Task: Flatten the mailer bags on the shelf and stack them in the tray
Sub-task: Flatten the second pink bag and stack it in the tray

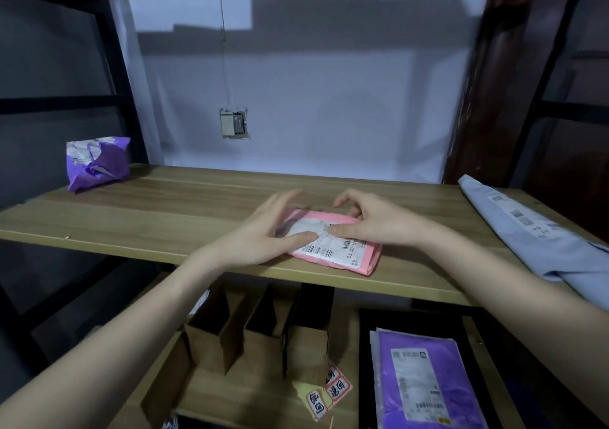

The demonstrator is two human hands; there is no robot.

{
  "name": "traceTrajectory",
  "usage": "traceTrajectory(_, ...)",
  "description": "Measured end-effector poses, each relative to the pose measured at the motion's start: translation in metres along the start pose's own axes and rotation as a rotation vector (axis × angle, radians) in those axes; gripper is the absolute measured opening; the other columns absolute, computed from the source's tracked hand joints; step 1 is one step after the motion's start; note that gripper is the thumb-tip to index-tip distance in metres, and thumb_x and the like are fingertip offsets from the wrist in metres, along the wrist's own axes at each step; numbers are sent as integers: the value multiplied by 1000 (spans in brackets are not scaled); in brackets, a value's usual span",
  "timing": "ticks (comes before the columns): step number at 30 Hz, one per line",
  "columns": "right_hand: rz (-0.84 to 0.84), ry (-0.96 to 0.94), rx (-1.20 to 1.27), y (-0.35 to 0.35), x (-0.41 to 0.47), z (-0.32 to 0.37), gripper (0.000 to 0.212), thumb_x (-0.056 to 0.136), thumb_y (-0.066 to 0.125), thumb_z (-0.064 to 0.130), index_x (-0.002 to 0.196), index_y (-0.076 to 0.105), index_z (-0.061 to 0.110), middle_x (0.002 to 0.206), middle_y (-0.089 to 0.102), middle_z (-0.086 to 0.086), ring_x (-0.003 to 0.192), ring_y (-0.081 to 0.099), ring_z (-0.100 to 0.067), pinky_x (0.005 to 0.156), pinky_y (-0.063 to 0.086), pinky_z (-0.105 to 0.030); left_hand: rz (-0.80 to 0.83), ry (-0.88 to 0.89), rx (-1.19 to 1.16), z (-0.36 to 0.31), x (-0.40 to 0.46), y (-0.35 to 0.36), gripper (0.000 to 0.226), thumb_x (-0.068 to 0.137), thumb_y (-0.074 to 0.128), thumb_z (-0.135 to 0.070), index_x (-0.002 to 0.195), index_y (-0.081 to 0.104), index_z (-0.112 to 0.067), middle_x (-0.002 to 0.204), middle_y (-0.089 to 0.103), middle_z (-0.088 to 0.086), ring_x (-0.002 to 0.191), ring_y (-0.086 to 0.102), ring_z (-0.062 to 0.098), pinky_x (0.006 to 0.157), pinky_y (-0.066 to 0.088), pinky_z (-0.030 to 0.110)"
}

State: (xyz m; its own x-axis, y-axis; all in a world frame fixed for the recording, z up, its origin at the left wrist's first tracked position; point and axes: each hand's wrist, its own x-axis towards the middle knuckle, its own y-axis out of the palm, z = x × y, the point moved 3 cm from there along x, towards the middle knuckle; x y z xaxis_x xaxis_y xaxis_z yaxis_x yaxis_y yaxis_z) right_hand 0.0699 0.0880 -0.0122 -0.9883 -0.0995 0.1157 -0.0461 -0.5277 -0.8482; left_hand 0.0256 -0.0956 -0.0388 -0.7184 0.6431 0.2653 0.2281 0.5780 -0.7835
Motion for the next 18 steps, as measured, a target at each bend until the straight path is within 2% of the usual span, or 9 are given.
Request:
traceTrajectory(2,-19,9,86,-3,-13,0,49,81,71,28,119,42,18,90,58,-4,73,59,-17,68,51,-29,-43,-52,60,-9,-7,0,110,63,56,-76,149,8,-28,156,17,-6,142,21,13,116,22,39)
traceTrajectory(4,-56,7,177,-7,-26,1,51,77,75,22,113,40,17,80,53,3,62,54,-11,55,46,-23,-62,-129,-17,-13,-12,2,113,62,64,-73,149,7,-28,149,33,-7,136,34,14,113,29,39)
traceTrajectory(7,-147,-18,216,-13,-50,2,58,73,79,20,115,40,17,79,50,4,66,53,-11,61,44,-28,-163,-104,-228,-28,-25,10,91,67,76,-54,139,28,-27,121,57,-17,111,59,5,96,49,37)
traceTrajectory(9,-192,-36,203,-17,-69,4,62,70,80,19,118,40,19,82,50,6,72,54,-12,69,47,-32,-288,-71,-424,-41,-33,14,67,74,78,-34,128,39,-27,111,64,-11,97,65,4,84,56,33)
traceTrajectory(11,-188,-22,205,-19,-91,4,65,68,82,19,118,40,23,87,50,11,73,55,-11,68,51,-35,-350,-50,-587,-55,-41,16,52,78,74,-16,121,45,-25,99,69,-6,83,67,6,73,57,26)
traceTrajectory(13,-182,-9,217,-21,-113,-1,69,65,83,22,118,39,26,95,54,8,79,59,-13,67,55,-36,-316,-10,-608,-71,-49,18,43,77,74,-11,114,54,-21,90,72,-9,79,67,5,69,55,21)
traceTrajectory(14,-185,-10,216,-22,-123,-5,69,63,84,24,116,41,26,100,57,3,87,61,-15,73,57,-38,-261,12,-606,-78,-54,20,36,76,74,-11,108,60,-20,88,73,-9,79,68,5,68,54,19)
traceTrajectory(16,-159,-32,198,-21,-145,-10,59,61,85,23,109,51,22,104,63,-4,97,62,-19,89,51,-43,-109,32,-644,-90,-63,32,27,72,73,-13,97,66,-21,87,74,-8,78,70,6,66,54,18)
traceTrajectory(18,-90,-30,172,-16,-165,-18,46,64,84,18,102,58,17,102,69,-3,97,64,-17,91,49,-42,37,40,-655,-96,-69,49,31,66,73,-15,96,67,-22,88,75,-8,81,70,7,69,55,19)
